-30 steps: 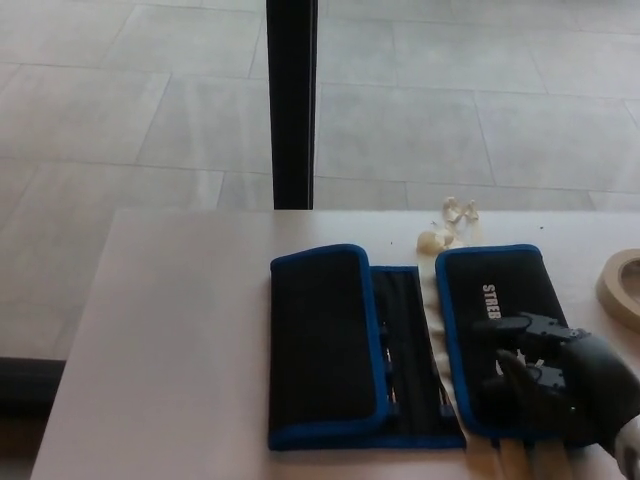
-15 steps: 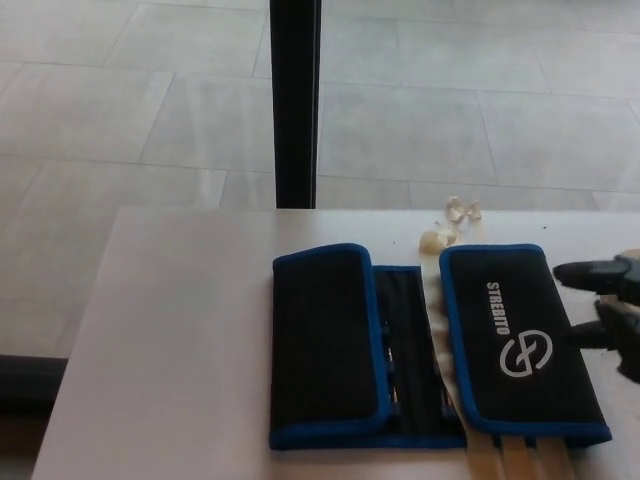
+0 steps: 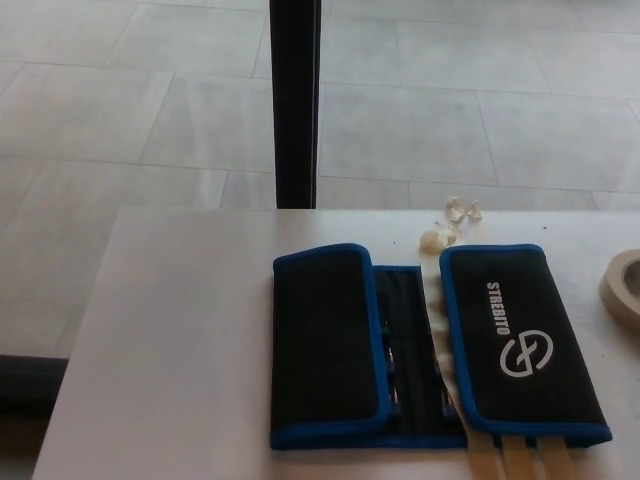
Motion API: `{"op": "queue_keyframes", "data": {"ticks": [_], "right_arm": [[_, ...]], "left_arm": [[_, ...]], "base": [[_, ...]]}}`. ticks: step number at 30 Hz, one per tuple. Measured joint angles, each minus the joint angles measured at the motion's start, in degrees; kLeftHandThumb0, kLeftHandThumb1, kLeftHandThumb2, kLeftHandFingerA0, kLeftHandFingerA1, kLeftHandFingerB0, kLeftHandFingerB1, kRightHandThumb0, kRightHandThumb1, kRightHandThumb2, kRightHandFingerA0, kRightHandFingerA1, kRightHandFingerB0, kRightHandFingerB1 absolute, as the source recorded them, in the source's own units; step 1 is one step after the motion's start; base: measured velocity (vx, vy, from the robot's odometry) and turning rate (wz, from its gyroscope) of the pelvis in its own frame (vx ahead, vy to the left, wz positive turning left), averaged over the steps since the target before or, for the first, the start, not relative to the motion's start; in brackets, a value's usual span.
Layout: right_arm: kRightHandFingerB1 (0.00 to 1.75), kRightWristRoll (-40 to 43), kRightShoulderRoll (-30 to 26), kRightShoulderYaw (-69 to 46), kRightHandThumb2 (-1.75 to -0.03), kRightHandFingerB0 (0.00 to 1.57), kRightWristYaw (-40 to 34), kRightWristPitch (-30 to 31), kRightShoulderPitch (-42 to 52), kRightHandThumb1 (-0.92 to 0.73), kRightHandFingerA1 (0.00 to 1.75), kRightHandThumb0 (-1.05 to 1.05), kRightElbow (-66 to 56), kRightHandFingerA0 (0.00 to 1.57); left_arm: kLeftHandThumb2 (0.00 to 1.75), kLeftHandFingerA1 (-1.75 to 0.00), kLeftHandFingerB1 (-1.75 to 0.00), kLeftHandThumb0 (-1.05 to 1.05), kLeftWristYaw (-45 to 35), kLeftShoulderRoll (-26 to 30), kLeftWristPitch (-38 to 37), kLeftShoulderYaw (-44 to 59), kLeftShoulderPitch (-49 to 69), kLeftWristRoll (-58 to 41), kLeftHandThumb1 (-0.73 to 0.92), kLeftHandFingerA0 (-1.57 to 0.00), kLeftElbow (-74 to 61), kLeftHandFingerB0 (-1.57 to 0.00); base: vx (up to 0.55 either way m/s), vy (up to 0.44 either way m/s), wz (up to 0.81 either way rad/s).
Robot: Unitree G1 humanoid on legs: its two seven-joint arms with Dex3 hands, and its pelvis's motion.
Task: The robot uses its right hand to lift an edge of the toolkit kept in middle of the desk and make one fold in it
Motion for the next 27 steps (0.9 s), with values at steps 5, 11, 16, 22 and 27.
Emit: {"op": "queue_keyframes", "data": {"ticks": [5,11,16,22,27], "right_arm": [[0.4,0.6,-0.1,-7.0,-0.61,0.49,-2.4,-2.1,-0.1,-0.69,0.71,-0.56,9.4,0.76],[0.42,2.1,-0.1,-14.4,-0.62,0.27,-5.2,-4.1,-0.5,-0.74,0.75,-0.57,20.6,0.63],[0.49,3.7,0.0,-20.2,-0.62,0.25,-7.5,-5.3,-0.8,-0.73,0.84,-0.61,30.7,0.72],[0.55,6.0,0.4,-26.7,-0.96,0.21,-9.6,-6.8,-1.2,-0.63,0.85,-0.65,42.9,0.62],[0.48,7.8,1.1,-30.7,-1.06,0.0,-11.4,-8.4,-1.5,-0.61,0.74,-0.51,53.4,0.47]], "left_arm": [[0.65,-0.67,-0.53,-0.79,0.0,0.0,0.0,0.0,0.0,0.0,0.81,-0.54,0.0,-0.46],[0.65,-0.66,-0.52,-0.77,0.0,-0.1,0.0,0.0,0.0,0.0,0.82,-0.54,0.0,-0.46],[0.64,-0.68,-0.53,-0.76,0.0,-0.1,0.0,0.1,0.2,0.0,0.82,-0.51,0.0,-0.43],[0.64,-0.65,-0.52,-0.75,0.0,-0.2,0.0,0.2,1.0,0.0,0.82,-0.48,0.0,-0.41],[0.65,-0.65,-0.5,-0.77,0.1,-0.3,0.0,0.4,2.6,-0.1,0.82,-0.52,0.1,-0.41]], "base": [[0.0,0.0,0.0],[0.0,0.0,0.0],[0.0,0.0,0.0],[0.0,0.0,0.0],[0.0,0.0,0.0]]}}
